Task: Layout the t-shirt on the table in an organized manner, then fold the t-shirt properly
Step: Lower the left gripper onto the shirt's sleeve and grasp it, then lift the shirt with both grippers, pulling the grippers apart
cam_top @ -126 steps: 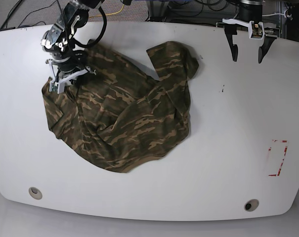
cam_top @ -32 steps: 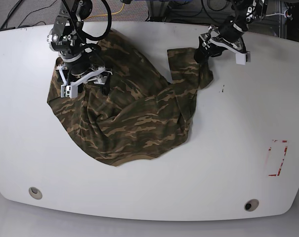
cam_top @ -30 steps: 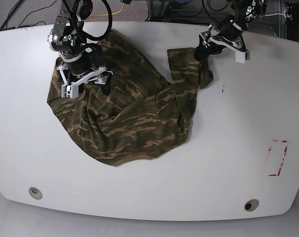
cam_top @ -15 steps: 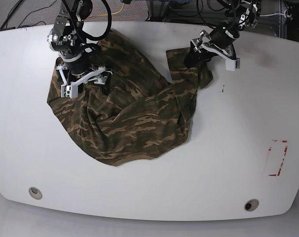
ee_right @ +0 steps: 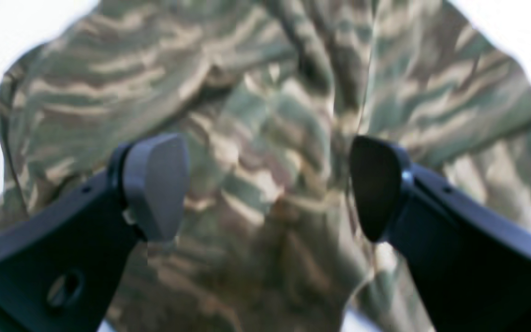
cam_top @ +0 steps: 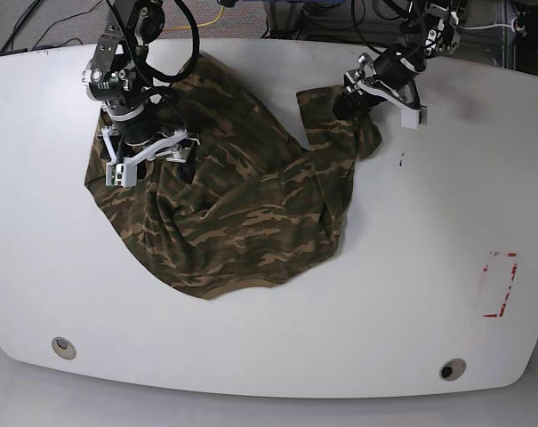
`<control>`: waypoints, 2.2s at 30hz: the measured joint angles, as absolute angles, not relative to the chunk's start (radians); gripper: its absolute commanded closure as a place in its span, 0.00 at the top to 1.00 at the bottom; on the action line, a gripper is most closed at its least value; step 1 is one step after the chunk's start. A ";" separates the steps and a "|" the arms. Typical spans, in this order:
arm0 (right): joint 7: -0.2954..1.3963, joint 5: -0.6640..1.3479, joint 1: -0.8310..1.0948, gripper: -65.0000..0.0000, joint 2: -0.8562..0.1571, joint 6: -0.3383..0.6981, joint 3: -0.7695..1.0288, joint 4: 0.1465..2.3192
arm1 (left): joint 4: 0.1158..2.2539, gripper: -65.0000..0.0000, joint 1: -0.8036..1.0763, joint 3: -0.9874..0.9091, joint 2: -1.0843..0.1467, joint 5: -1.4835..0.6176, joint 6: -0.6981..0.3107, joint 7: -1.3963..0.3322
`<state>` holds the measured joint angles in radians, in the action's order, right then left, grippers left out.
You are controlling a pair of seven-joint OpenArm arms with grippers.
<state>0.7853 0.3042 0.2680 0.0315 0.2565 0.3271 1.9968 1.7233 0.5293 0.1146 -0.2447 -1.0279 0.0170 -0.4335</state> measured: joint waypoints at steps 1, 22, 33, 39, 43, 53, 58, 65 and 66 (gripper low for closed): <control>0.790 0.304 0.254 0.81 0.023 0.259 0.327 1.996 | 1.721 0.03 0.531 0.111 -0.245 -1.024 0.019 -0.435; 0.771 0.299 -0.293 0.82 -0.205 0.327 0.324 1.327 | 1.721 0.00 0.533 0.094 -0.250 -1.018 0.026 -0.451; 0.572 0.294 -0.524 0.82 -0.327 0.432 0.209 0.821 | 1.738 0.00 0.535 0.084 -0.263 -1.019 0.026 -0.457; 0.506 0.293 -0.522 0.82 -0.339 0.457 0.154 0.762 | 1.772 0.00 0.536 0.055 -0.289 -1.019 0.027 -0.452; 0.492 0.297 -0.511 0.82 -0.334 0.500 0.154 0.737 | 1.780 0.00 0.538 0.033 -0.288 -1.042 0.026 -0.454; 0.401 0.305 -0.488 0.81 -0.335 0.521 0.156 0.692 | 1.780 0.00 0.537 0.001 -0.319 -1.091 0.026 -0.452; 0.350 0.319 -0.464 0.79 -0.329 0.521 0.156 0.693 | 1.780 0.00 0.538 -0.052 -0.323 -1.127 0.023 -0.458; 0.344 0.323 -0.449 0.55 -0.312 0.523 0.158 0.699 | 1.780 0.00 0.535 -0.101 -0.356 -1.146 0.026 -0.456; 0.340 0.323 -0.444 0.53 -0.307 0.528 0.159 0.701 | 1.780 0.00 0.535 -0.104 -0.358 -1.146 0.026 -0.455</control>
<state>0.3397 0.3229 -0.4438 -0.3069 0.5278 0.1585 0.7006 1.7798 0.5346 -0.1040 -0.3576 -1.1461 0.0261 -0.4553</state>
